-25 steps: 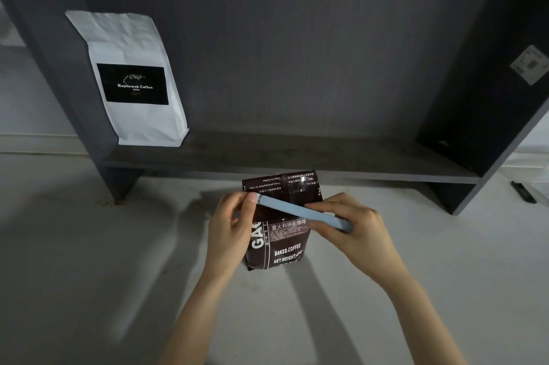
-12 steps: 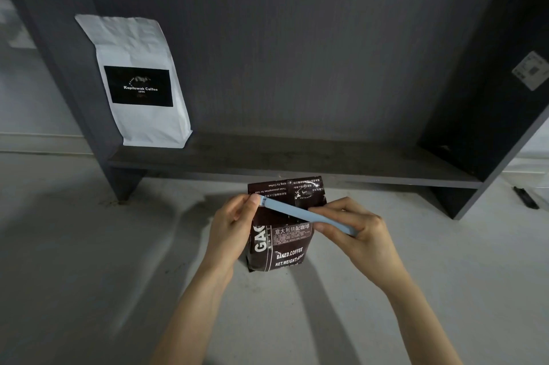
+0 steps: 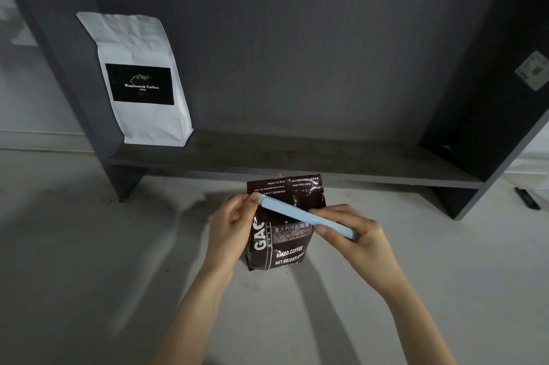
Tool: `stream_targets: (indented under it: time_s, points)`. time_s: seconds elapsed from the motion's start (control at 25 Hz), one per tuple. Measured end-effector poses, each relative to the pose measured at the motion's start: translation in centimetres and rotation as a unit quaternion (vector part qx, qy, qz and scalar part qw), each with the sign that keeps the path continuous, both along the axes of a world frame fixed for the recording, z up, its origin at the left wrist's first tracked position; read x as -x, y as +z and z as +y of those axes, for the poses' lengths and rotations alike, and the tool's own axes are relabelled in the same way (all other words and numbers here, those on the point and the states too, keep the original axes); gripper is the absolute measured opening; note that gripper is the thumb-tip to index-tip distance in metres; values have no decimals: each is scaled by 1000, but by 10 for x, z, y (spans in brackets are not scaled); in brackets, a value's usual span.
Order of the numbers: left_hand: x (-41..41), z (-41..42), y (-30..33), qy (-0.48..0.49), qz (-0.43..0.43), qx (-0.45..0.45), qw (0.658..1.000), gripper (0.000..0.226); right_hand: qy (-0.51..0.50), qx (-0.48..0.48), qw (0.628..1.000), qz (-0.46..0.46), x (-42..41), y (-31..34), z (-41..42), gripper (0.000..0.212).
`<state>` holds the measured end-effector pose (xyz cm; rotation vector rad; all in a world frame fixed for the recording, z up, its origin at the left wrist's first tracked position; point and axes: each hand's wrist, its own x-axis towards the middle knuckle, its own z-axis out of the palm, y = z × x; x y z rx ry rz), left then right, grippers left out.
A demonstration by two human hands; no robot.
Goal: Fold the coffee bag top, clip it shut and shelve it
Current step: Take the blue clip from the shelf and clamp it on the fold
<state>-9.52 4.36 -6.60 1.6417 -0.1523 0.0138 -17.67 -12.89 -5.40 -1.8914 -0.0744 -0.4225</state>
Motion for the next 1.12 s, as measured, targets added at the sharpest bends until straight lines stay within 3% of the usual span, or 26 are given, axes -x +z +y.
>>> stream_targets:
  time_s: [0.2,0.52,0.76,1.0,1.12]
  points:
    - [-3,3,-4,5,15,10,1000,14,-26,6,999,39,8,5,-7,5]
    - [1,3,1,27,8,1,1000,16,8,-64,995,74,20,5,-15,7]
    - [4,8,2,-41,-41,13,998,14,-52,-120,990,55,23,12,-26,8]
    - [2,12,-5,-69,-31,65,995,49,-120,-181,976,12,29,16,-41,11]
    - [1,10,-6,-71,-34,57,995,40,-158,-199,967,-8,28,18,-51,14]
